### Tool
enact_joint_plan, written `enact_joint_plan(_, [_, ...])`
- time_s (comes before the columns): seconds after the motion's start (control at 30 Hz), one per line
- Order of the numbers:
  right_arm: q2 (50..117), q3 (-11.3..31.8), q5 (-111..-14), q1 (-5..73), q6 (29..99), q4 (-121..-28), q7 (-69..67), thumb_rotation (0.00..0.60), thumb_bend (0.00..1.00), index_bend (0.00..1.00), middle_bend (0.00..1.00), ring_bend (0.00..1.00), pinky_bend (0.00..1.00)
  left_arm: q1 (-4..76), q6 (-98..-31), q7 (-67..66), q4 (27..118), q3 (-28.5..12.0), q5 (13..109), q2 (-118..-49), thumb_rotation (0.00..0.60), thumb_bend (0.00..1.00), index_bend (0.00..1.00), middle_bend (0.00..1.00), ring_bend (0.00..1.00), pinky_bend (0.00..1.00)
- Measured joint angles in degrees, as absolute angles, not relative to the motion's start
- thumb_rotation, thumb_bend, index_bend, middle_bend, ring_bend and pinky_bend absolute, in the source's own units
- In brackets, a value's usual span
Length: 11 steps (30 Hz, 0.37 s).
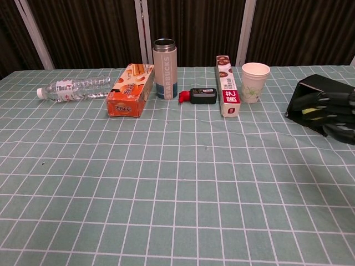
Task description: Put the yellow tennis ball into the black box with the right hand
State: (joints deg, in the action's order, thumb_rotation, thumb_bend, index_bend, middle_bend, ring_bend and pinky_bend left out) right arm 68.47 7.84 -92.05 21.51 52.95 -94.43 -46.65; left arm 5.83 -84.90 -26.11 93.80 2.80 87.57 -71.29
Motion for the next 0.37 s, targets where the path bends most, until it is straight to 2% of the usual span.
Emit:
enact_joint_plan(0.07, [68.0,7.0,-93.9,18.9,58.4,-94.6,-41.0,0.600,0.53,0.01,0.04,0.03,0.02,5.3,-86.2,-25.0,93.7,3.4,89.4,-70.8,0.600,0.12,0.00,0.00,0.00,0.00])
enact_joint_plan(0.17, [68.8,6.5,-95.7,14.9,66.5,-93.3,-29.8,0.600,0.46,0.00,0.00,0.00,0.00,4.5,-88.1,-23.3,93.4,4.3,92.0,-70.3,0.600,0.12,0.00,0.00,0.00,0.00])
enact_joint_plan(0.27, [70.6,6.2,-96.9,10.4,74.8,-90.6,-16.4,0.600,0.40,0.00,0.00,0.00,0.00,3.8,-89.4,-21.6,92.7,5.2,93.8,-69.9,0.600,0.12,0.00,0.00,0.00,0.00])
enact_joint_plan(0.37, [72.3,5.6,-97.7,5.7,82.6,-87.4,-3.9,0.600,0.38,0.00,0.00,0.00,0.00,3.6,-89.4,-21.0,92.0,5.4,94.2,-69.9,0.600,0.12,0.00,0.00,0.00,0.00])
